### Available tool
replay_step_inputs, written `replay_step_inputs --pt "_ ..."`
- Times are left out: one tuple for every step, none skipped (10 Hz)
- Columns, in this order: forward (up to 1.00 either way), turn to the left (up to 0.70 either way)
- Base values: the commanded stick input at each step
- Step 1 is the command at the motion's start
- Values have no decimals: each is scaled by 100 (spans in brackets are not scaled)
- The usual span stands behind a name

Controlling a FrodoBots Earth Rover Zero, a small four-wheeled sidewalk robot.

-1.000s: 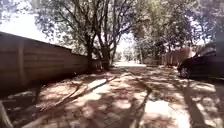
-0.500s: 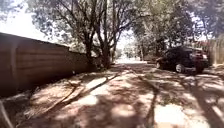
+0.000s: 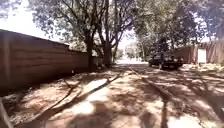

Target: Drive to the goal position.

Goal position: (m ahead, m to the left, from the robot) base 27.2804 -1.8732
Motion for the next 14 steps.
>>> replay_step_inputs --pt "70 0" --pt "70 0" --pt "70 0" --pt "70 0" --pt "70 0" --pt "70 0" --pt "70 0" --pt "70 0" --pt "70 0" --pt "70 0" --pt "70 0" --pt "70 0" --pt "70 0" --pt "70 0"
